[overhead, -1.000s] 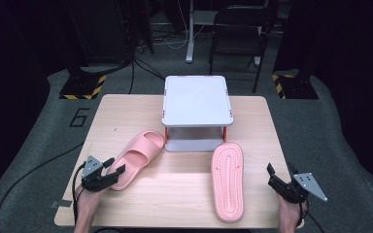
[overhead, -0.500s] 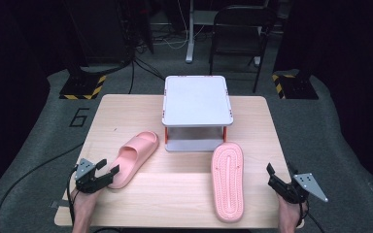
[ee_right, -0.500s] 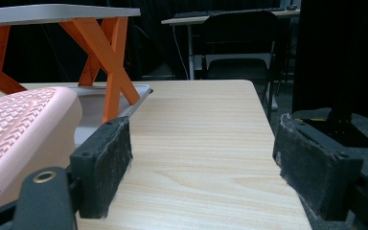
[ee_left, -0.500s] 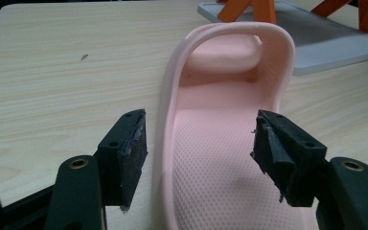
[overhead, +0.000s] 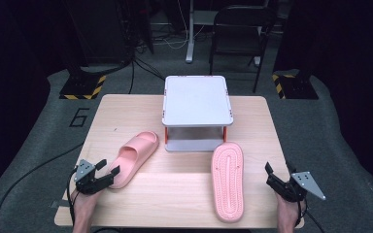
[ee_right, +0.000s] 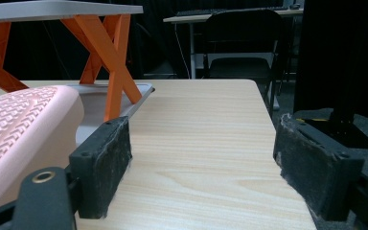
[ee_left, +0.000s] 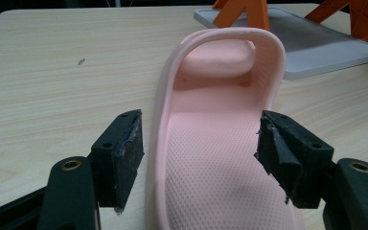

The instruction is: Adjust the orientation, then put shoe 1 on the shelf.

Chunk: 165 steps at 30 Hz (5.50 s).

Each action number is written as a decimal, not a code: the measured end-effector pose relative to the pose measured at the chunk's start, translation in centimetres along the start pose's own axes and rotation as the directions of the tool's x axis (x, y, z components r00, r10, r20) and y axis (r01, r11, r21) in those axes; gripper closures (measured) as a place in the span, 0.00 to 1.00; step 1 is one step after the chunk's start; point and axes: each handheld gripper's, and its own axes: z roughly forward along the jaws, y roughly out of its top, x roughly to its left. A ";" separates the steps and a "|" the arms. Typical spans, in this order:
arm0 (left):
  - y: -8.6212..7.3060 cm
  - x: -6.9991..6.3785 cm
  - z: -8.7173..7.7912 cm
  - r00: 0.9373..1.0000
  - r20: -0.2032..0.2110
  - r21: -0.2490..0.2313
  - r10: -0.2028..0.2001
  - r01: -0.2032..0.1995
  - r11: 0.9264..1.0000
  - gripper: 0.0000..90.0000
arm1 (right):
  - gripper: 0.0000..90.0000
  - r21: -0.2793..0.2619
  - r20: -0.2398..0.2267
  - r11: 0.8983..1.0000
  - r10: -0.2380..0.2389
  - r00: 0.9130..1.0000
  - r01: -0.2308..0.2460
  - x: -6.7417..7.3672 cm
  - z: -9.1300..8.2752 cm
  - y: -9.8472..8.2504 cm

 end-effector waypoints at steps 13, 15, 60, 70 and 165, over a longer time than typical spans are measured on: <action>-0.1 0.3 -0.5 1.000 0.003 0.001 -0.015 0.015 1.000 0.36 | 0.22 0.008 -0.010 1.000 -0.011 1.000 0.011 0.4 0.3 0.0; -0.1 0.2 -0.4 1.000 0.010 0.002 -0.016 0.016 1.000 0.36 | 0.22 0.010 -0.020 1.000 -0.010 1.000 0.010 0.4 0.4 0.0; 3.9 0.8 6.3 0.998 0.057 0.169 0.021 -0.030 0.985 0.92 | 0.28 0.030 -0.280 0.996 -0.069 0.957 0.081 6.3 5.3 7.5; 4.6 -3.5 5.3 0.990 0.136 0.119 0.036 -0.053 0.992 0.92 | 0.29 0.063 -0.413 0.992 -0.074 0.908 0.110 9.1 11.2 12.5; 4.4 -13.8 13.7 0.885 0.368 0.039 0.284 -0.320 0.947 0.34 | 0.28 0.187 -0.437 0.957 -0.121 0.891 0.221 11.4 17.1 12.5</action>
